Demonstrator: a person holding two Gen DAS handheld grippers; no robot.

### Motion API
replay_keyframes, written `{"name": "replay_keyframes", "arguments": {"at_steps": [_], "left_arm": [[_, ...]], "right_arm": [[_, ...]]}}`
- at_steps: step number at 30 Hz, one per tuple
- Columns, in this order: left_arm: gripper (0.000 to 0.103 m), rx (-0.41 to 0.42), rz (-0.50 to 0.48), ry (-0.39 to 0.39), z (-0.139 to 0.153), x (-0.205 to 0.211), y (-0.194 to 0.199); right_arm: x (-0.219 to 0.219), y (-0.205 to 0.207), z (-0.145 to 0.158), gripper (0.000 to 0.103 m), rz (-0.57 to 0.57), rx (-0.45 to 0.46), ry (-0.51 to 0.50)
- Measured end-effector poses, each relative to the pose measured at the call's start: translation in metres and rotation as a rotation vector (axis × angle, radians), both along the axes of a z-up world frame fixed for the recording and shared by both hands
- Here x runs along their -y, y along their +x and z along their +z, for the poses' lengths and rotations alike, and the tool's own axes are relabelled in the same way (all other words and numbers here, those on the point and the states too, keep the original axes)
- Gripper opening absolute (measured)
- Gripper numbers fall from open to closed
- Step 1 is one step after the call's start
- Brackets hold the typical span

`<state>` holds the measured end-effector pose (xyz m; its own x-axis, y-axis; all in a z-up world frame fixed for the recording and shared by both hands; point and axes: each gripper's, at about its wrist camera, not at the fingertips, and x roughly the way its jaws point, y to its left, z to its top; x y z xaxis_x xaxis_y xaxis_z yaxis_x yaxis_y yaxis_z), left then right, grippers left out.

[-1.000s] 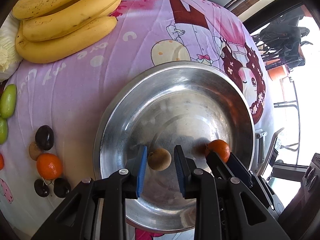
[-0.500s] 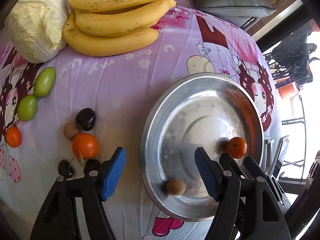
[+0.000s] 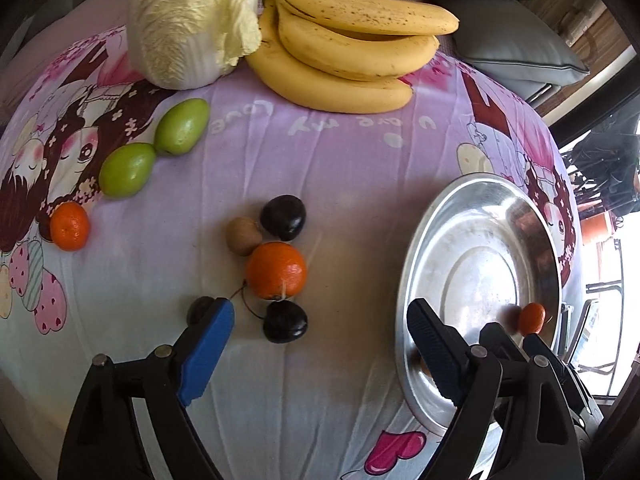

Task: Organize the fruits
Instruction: 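Withdraw both open tools from the bowl toward the dark cherries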

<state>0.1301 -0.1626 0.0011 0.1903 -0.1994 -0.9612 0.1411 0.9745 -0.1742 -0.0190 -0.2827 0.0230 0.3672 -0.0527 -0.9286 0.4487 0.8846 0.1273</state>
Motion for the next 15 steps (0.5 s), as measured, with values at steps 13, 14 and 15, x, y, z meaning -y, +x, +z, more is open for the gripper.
{"name": "replay_keyframes", "arguments": {"at_steps": [13,14,15], "left_arm": [[0.094,0.029,0.082,0.117,-0.002,-0.045,0.000],[0.094,0.029,0.090,0.117,-0.002,-0.049,0.000],[0.094,0.032,0.100,0.120,-0.001,-0.052,0.000]], "right_arm": [[-0.018,-0.003,-0.014,0.086,0.048,0.006,-0.001],[-0.019,-0.003,-0.016,0.086,0.051,0.009,0.000],[-0.021,-0.004,-0.017,0.086,0.055,0.009,-0.001]]}}
